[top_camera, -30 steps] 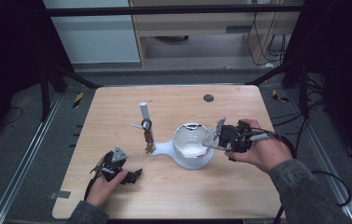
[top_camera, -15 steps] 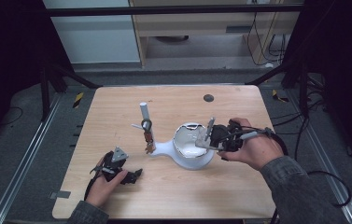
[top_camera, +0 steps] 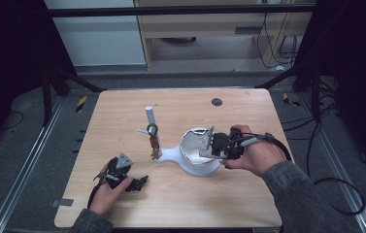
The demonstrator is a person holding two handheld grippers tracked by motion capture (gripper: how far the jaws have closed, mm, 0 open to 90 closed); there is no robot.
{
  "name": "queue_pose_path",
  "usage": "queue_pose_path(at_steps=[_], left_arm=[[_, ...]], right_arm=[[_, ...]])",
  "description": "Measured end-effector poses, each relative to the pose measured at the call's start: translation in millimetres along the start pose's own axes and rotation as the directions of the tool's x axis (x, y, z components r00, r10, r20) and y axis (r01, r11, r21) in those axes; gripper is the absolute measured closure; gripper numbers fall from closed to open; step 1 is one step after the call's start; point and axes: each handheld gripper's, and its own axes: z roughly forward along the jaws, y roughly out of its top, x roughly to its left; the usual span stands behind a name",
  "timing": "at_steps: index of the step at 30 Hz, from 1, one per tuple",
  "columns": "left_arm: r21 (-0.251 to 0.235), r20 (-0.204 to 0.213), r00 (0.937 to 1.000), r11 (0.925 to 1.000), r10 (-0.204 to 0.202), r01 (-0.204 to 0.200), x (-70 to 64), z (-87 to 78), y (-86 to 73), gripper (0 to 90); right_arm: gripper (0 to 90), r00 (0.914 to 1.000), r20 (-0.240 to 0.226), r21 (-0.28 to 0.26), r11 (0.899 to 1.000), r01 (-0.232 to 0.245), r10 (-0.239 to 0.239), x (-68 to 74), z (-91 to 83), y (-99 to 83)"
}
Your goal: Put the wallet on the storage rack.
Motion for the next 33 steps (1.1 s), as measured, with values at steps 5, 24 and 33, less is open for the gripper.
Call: queue_pose_path(at_steps=[5,24,33], left_arm=[[0.0,0.001,1.0,1.0,0.0,0.0,0.0,0.0,0.0,0.4],[0.001,0.004,1.0,1.0,0.001,-0.001,0.1,0.1,0.1,0.1],[0.001,0.004,1.0,1.0,0.001,-0.001,0.1,0.1,0.1,0.1]], right_arm=[[32.3,0.9999,-0.001,0.011,1.0,0.013,-0.013,0.2,5.4,8.2],[32.1,0.9992,-0.015,0.033,0.999,0.038,-0.037,3.4,21.5,24.4],[32.1,0.999,-0.019,0.033,0.999,0.041,-0.04,4.2,23.6,28.8]])
